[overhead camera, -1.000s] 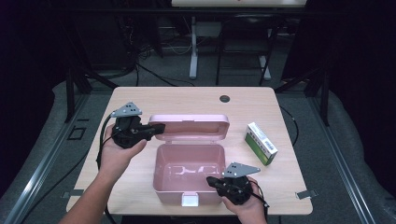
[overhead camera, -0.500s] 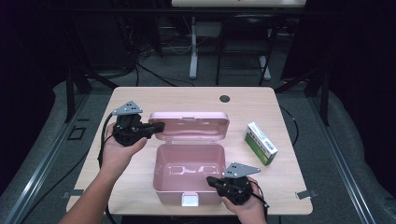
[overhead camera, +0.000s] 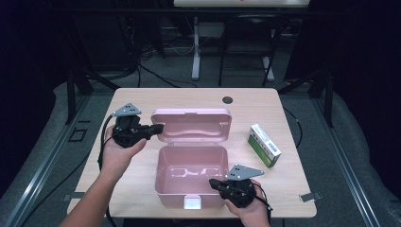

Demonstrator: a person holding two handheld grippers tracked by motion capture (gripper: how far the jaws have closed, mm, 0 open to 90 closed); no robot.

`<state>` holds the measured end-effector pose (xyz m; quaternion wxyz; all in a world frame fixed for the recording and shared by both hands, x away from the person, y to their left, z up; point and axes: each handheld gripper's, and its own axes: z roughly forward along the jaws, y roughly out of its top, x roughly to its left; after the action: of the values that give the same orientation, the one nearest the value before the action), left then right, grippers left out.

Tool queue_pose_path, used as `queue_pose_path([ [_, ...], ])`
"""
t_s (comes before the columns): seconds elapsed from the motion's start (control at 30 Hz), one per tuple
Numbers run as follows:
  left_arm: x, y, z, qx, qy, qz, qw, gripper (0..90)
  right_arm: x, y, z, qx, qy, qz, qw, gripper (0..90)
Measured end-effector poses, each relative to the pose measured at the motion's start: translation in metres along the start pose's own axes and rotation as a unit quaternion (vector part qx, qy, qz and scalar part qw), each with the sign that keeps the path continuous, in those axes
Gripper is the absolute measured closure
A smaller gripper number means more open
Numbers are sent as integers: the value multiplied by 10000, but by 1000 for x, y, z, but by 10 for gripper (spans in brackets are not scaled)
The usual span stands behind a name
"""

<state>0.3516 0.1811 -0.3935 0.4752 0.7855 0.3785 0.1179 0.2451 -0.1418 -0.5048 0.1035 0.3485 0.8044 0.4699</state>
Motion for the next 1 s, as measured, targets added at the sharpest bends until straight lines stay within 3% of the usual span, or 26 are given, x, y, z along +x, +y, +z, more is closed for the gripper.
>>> queue_pose_path([
  [0.47, 4, -8, 3, 67, 44, -60, 10000, 895, 0, 0, 0, -15, 8, 0, 10000, 893],
  [0.67, 6, -18, 11, 249, 60, -77, 9996, 882, 0, -1, 0, -27, 1, -1, 10000, 893],
  [1.0, 9, -31, 18, 358, 55, -196, 9992, 863, 0, -1, 0, -31, 8, -6, 10000, 893],
])
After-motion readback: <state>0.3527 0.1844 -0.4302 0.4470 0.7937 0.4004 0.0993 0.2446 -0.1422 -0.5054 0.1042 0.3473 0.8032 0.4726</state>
